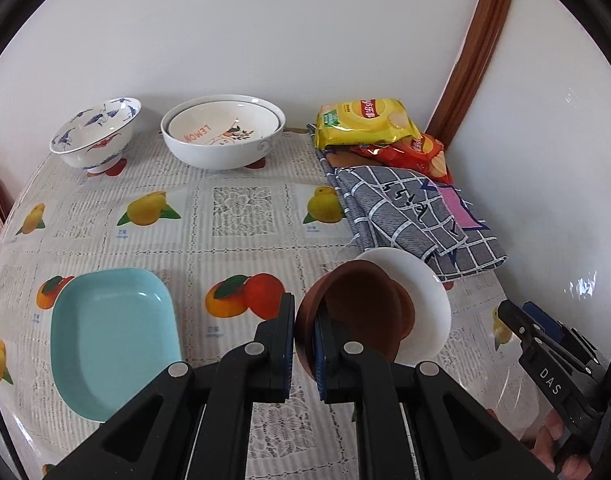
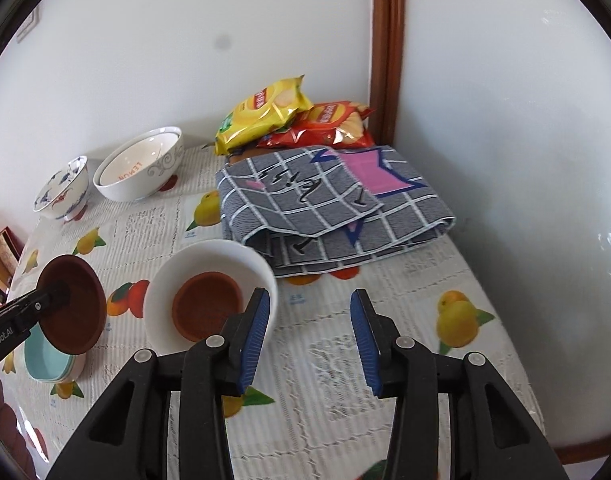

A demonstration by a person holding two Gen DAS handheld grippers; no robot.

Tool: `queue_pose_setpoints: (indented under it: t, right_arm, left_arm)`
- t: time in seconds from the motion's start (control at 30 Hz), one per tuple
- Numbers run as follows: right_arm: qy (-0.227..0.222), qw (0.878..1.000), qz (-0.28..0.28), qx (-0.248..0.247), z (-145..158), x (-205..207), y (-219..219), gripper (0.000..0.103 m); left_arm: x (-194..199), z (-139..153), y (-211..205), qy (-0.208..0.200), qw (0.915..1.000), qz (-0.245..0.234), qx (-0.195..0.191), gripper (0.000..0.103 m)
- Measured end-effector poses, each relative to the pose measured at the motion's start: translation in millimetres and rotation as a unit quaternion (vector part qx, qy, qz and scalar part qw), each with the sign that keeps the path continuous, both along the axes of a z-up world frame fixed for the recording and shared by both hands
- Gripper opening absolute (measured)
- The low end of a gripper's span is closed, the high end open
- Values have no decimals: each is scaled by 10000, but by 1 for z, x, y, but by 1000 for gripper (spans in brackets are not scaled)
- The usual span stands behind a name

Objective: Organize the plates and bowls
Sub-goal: 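Lower the left gripper's terracotta bowl into the white bowl onto the other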

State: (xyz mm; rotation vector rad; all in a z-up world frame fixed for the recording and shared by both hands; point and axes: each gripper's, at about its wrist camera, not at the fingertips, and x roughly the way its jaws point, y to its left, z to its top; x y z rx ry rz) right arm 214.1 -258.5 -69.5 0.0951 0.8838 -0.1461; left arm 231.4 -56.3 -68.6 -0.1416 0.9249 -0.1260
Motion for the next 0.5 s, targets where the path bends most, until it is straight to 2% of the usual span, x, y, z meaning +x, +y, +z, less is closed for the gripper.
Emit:
queue_pose_setpoints:
  t: [0.23,0.5]
  right_arm:
    - [-46,9997,-202,-100,3,-23,-32,42]
    - [37,9991,-430,7,-8,-34,-61,42]
  left_arm:
    - [-2,1,-36,3,9997,-244,62,9]
    - [4,-8,-55,121,9992,-336,153,9]
